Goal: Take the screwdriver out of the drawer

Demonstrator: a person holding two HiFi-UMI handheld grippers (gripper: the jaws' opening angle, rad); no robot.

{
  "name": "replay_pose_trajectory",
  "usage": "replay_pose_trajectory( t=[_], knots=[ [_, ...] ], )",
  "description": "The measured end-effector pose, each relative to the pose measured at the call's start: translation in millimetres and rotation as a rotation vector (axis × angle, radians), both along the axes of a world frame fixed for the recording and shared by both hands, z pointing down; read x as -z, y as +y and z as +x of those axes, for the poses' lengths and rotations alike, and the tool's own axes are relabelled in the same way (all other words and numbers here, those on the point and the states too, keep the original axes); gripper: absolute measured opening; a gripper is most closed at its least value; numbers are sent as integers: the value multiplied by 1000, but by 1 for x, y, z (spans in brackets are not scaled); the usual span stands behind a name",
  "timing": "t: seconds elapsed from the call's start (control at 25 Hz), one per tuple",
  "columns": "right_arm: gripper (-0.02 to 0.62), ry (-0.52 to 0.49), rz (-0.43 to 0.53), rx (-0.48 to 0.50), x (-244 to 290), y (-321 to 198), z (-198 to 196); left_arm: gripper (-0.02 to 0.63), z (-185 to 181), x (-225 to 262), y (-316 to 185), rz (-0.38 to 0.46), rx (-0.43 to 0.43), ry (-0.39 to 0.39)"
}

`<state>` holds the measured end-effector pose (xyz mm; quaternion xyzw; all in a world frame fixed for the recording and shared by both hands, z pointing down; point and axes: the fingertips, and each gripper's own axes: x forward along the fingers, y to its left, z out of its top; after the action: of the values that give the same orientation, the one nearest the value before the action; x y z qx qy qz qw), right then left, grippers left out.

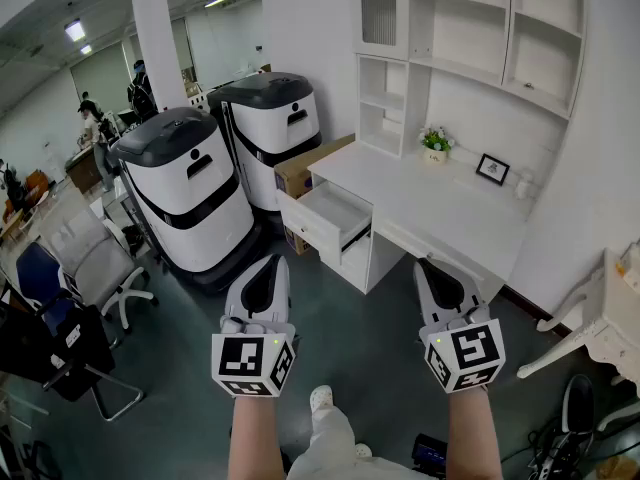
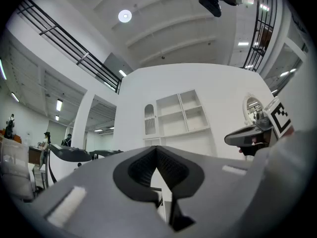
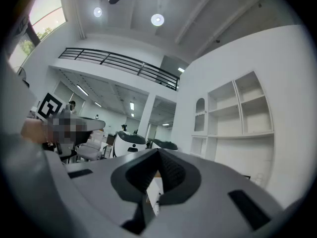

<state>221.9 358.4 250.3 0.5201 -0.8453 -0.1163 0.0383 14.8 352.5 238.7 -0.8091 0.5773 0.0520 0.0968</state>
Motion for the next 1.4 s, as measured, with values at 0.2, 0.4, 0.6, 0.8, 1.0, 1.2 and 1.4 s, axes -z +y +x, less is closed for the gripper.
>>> replay_pose_trajectory(
  t=[0.2, 0.4, 0.6, 0.8, 1.0, 1.2, 1.4],
  knots=[
    [6, -7, -18, 0, -5, -12, 2, 2, 1, -3, -10, -2, 2, -10],
    [6, 13, -17, -4, -10, -35, -2, 2, -5, -7, -33, 1, 13, -56],
    [6, -1, -20, -14, -13, -74, -8, 2, -21, -14, -72, -12, 18, -34],
    [6, 18, -40, -15, -15, -132, -21, 2, -35, -15, -132, -15, 15, -20],
    [6, 34, -39, -17, -11, -194, -44, 2, -57, -14, -194, -13, 20, -22],
    [6, 32, -43, -5, -8, -246, -69, 2, -77, -15, -253, -20, 8, -4],
    [6, 37, -53, -40, -10, -283, -84, 2, -86, -17, -293, -32, -45, 9]
  ],
)
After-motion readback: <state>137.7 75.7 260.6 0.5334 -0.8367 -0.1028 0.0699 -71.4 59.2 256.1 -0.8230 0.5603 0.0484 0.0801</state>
